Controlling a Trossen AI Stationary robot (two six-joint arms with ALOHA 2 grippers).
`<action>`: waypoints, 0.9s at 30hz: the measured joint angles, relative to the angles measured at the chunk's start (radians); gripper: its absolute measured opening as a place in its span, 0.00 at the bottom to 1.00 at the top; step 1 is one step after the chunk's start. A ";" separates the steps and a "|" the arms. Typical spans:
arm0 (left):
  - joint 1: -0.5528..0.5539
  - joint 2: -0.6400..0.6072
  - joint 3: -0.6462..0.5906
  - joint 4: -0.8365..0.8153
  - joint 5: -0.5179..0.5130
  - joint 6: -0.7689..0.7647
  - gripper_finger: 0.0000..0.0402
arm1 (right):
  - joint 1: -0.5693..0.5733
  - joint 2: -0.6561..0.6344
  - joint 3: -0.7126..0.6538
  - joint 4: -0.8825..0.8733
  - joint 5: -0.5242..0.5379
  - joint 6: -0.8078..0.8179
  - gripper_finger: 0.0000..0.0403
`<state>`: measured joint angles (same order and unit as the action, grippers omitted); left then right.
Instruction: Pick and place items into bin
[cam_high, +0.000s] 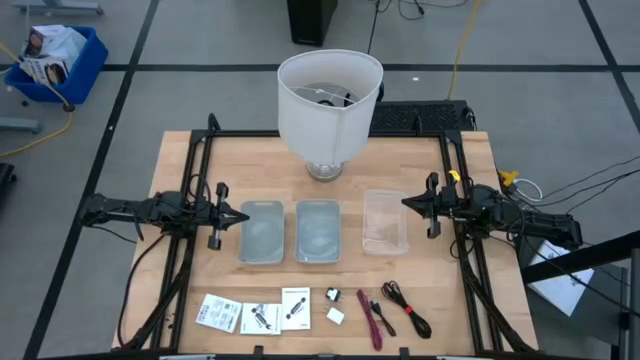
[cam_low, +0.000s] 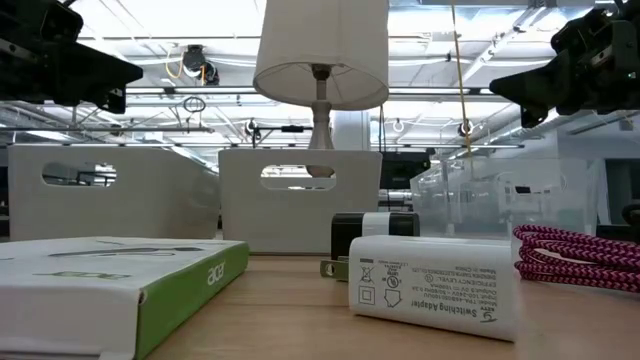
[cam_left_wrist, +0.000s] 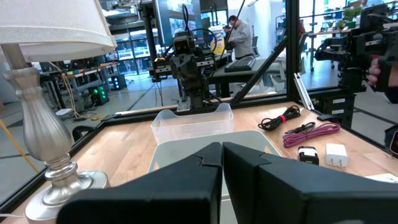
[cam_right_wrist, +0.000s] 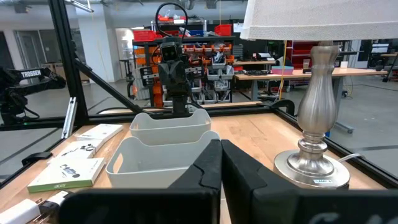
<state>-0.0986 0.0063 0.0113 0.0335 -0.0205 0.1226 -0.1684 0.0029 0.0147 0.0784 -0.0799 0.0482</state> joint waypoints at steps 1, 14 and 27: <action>0.000 0.000 0.000 0.000 0.000 0.000 0.05 | 0.000 0.000 0.000 0.000 0.000 0.000 0.00; 0.000 0.000 0.000 0.000 0.000 0.000 0.05 | 0.000 0.000 -0.001 0.016 0.000 0.000 0.00; 0.000 0.000 0.000 0.033 0.000 0.000 0.05 | 0.000 0.000 0.001 0.074 0.030 -0.074 0.00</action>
<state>-0.0986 0.0063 0.0113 0.0666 -0.0208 0.1226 -0.1684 0.0029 0.0160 0.1524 -0.0502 -0.0258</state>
